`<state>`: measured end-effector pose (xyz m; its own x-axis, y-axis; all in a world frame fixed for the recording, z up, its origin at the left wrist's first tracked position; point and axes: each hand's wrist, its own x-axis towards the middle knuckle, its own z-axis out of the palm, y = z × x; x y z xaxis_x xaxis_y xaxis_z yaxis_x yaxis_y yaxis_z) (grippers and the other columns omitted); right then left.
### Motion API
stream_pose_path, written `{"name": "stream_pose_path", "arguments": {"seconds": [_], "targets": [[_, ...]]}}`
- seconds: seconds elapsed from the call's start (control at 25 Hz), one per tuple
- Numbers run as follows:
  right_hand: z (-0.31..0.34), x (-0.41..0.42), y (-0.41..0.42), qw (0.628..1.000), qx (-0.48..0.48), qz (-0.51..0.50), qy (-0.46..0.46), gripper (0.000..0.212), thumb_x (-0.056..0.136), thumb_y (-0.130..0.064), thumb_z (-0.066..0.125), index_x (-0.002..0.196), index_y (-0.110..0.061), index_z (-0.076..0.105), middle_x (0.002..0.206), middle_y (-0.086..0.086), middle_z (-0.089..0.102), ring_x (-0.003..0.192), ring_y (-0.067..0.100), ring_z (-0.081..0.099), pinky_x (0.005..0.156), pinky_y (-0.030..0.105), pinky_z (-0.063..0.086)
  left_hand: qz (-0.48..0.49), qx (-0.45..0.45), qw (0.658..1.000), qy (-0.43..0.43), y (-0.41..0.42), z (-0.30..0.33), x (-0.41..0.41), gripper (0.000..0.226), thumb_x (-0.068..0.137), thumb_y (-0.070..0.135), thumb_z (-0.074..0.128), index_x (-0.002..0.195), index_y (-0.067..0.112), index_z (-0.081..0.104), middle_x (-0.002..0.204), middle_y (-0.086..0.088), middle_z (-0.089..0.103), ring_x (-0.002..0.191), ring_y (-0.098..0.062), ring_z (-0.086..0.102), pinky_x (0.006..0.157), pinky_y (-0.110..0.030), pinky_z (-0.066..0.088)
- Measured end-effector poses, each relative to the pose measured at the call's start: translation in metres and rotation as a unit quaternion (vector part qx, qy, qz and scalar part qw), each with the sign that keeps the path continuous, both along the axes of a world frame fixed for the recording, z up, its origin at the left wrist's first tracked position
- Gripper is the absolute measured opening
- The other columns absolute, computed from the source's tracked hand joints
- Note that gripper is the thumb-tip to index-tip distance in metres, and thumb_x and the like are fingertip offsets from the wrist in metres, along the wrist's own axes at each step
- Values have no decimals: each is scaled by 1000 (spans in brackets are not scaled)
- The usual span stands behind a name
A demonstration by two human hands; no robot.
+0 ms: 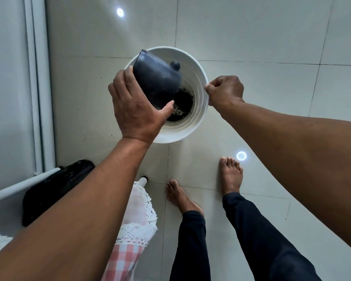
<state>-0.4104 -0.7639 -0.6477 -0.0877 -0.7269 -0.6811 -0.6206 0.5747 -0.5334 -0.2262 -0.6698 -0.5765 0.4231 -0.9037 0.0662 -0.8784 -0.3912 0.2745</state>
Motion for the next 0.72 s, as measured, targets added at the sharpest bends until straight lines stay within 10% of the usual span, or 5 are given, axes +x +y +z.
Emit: {"name": "stream_pose_path", "arguments": {"seconds": [0.72], "targets": [[-6,4,6,996,1,-84,13,15,90,-26,76,78,-18,75,84,2,79,78,22,79,81,38,67,59,-54,996,-25,1,-2,0,106,58,65,83,133,-7,57,134,-26,58,120,-42,57,106,-45,46]]}}
